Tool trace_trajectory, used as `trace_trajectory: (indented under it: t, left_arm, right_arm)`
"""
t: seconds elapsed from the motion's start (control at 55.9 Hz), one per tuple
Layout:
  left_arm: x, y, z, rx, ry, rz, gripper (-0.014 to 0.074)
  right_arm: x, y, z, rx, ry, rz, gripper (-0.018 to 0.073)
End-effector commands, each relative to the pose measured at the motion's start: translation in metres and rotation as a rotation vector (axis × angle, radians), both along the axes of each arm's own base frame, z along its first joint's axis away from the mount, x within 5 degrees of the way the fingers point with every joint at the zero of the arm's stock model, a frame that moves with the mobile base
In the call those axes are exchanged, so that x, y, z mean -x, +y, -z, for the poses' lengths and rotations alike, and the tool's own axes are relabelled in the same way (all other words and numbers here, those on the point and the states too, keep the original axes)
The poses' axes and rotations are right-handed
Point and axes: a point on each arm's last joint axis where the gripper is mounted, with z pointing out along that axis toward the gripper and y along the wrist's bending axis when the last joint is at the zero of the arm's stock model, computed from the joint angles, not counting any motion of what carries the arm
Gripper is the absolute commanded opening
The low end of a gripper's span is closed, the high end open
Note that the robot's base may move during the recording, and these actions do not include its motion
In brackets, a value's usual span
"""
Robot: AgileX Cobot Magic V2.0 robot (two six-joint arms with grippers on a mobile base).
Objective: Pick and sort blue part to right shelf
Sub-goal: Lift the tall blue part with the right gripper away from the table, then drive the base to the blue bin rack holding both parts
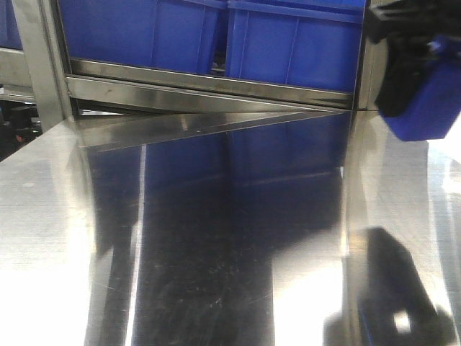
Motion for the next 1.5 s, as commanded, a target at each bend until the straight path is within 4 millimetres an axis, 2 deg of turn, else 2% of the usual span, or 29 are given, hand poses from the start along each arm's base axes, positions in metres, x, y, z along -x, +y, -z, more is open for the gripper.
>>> trace_trajectory:
  t: [0.0, 0.233, 0.465, 0.805, 0.948, 1.485]
  left_arm:
    - [0.000, 0.000, -0.014, 0.012, -0.089, 0.009, 0.0303]
    - [0.000, 0.000, -0.014, 0.012, -0.089, 0.009, 0.0303]
    - [0.000, 0.000, -0.014, 0.012, -0.089, 0.009, 0.0303]
    - [0.000, 0.000, -0.014, 0.012, -0.089, 0.009, 0.0303]
    - [0.000, 0.000, -0.014, 0.012, -0.089, 0.009, 0.0303]
    - [0.000, 0.000, -0.014, 0.012, -0.089, 0.009, 0.0303]
  right_arm:
    - [0.026, -0.011, -0.024, -0.054, -0.201, -0.033, 0.0224]
    - [0.094, -0.041, -0.027, -0.092, -0.423, -0.057, 0.0224]
    - [0.152, -0.069, -0.026, -0.121, -0.641, -0.059, 0.0224]
    - [0.215, -0.098, -0.033, -0.145, -0.923, -0.067, 0.0224]
    - [0.227, -0.103, -0.033, -0.166, -0.977, -0.059, 0.0224]
    - [0.227, -0.104, -0.029, -0.152, -0.940, -0.052, 0.0224]
